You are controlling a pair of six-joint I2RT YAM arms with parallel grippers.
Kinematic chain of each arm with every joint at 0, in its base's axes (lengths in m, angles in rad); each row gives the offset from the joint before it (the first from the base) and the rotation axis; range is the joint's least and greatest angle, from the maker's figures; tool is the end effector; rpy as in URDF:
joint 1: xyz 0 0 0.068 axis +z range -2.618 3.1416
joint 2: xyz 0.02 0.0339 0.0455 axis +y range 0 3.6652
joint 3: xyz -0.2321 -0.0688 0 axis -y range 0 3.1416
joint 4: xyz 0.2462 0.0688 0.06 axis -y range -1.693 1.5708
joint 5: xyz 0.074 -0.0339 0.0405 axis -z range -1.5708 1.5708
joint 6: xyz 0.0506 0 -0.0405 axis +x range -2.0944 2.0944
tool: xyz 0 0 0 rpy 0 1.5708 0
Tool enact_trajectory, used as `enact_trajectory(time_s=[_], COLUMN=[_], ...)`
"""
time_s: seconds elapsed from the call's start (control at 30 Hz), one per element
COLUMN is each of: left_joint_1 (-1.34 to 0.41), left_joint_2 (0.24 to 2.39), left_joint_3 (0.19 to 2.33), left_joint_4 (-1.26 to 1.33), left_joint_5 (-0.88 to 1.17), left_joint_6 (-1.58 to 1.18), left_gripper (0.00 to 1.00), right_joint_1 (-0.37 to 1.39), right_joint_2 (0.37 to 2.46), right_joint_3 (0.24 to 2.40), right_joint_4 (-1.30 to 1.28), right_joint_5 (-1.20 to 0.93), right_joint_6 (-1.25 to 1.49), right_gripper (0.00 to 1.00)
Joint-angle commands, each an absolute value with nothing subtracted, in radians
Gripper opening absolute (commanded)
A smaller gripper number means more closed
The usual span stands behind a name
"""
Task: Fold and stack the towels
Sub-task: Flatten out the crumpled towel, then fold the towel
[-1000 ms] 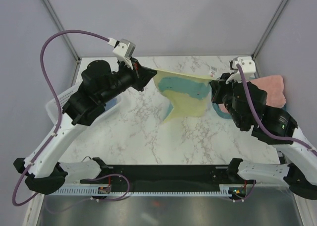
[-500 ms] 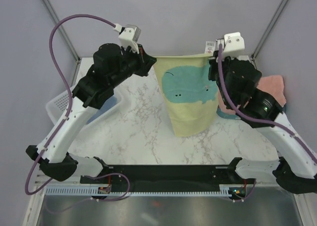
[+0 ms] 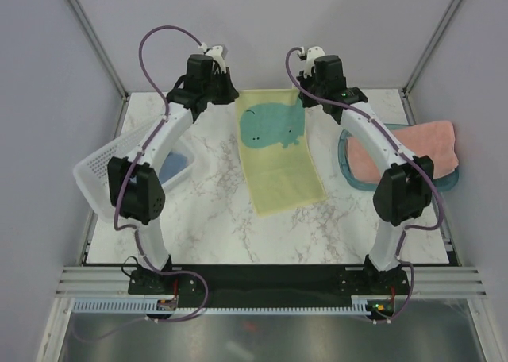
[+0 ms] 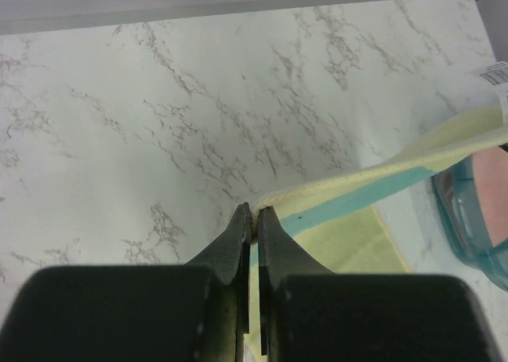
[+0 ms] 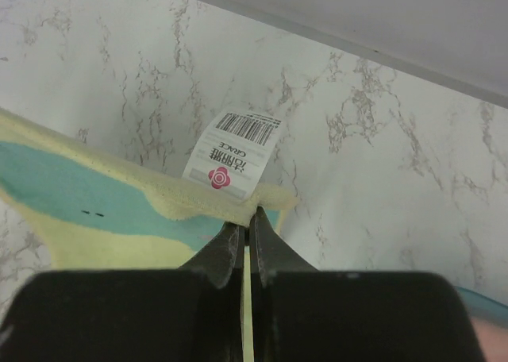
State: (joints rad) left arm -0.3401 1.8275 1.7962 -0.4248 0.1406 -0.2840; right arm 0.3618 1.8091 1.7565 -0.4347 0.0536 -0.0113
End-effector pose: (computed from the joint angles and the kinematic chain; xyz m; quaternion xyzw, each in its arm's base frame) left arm 0.4108 -0.1529 0.3356 0.0609 0.8452 -0.2187 0.4838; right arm 0.4067 0.1510 0.3277 -0.1453 0.8442 0.0673 0.5116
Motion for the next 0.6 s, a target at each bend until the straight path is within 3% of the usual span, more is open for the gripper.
enact_trajectory(time_s=[0.0,0.17,0.33,0.57], left_joint_1=[-0.281,-0.253,-0.252,-0.259], left_joint_2=[1.923,2.064,2.123,2.04], left_joint_3=[1.887,1.991,2.01,1.818], left_joint_4=[-0.289,-0.177,-0.124,-0.107], left_joint_5=[0.136,0.189,0.248,0.362], left_joint_6=[-0.232,-0.209,-0.192,-0.198], left_gripper=[0.02,0.02,0.02,0.02], right_joint_1=[0.287,0.245,0.241,0.222], right_joint_2=[1.908,2.022,2.028,1.954], right_joint_3=[1.893,1.99,1.919,1.714], right_joint_4=[-0.339,-0.307,-0.218,-0.161], right_joint_5=[-0.032,-0.084,-0.106,-0.06], right_joint_6=[-0.015,-0.073,-0.138,-0.288], right_gripper=[0.0,0.0,0.0,0.0])
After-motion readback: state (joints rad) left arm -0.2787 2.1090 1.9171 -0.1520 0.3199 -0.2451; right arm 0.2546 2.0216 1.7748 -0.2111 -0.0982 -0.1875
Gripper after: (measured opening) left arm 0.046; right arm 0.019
